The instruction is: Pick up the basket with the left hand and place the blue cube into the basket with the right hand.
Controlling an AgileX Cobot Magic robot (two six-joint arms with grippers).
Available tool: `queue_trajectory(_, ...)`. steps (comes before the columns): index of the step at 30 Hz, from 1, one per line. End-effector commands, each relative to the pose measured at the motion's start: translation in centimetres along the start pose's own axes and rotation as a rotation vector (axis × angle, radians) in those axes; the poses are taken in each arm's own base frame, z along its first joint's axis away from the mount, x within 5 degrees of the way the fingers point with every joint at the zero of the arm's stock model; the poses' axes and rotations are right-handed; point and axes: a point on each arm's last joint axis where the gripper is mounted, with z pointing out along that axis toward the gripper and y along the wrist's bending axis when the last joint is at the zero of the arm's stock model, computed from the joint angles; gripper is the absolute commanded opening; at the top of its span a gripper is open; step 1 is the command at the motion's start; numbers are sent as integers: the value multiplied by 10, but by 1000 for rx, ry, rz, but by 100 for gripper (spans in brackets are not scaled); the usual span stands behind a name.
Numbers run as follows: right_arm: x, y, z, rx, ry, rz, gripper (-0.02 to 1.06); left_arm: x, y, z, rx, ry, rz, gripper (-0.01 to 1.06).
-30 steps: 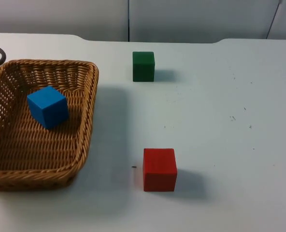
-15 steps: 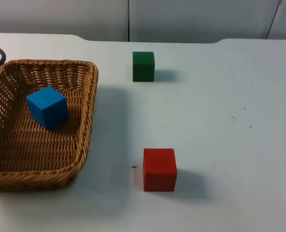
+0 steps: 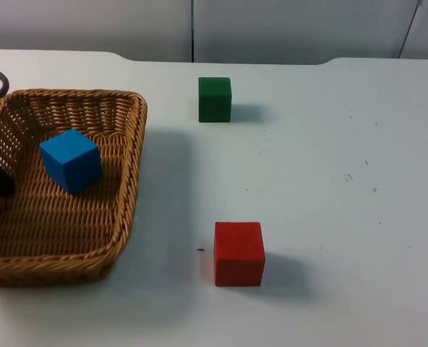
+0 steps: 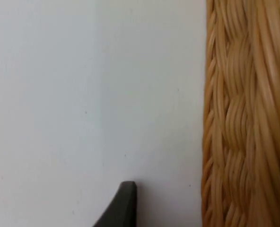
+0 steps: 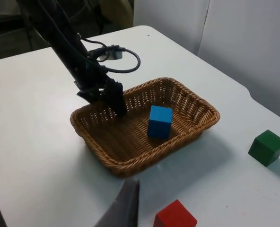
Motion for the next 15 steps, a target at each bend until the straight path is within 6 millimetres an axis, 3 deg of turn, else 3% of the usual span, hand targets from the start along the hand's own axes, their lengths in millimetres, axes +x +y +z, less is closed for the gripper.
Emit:
queue_trajectory(1,1,0,-1,-3,-7,-7,89,-6,-1,-5,-1,-19,24,92)
queue_trajectory(9,1,1,-1,-4,-6,-6,89,-27,-10,-32,-81,-151,75,92)
queue_trajectory(15,1,0,-1,-3,-6,-16,89,-38,-32,-69,-99,-279,132,92)
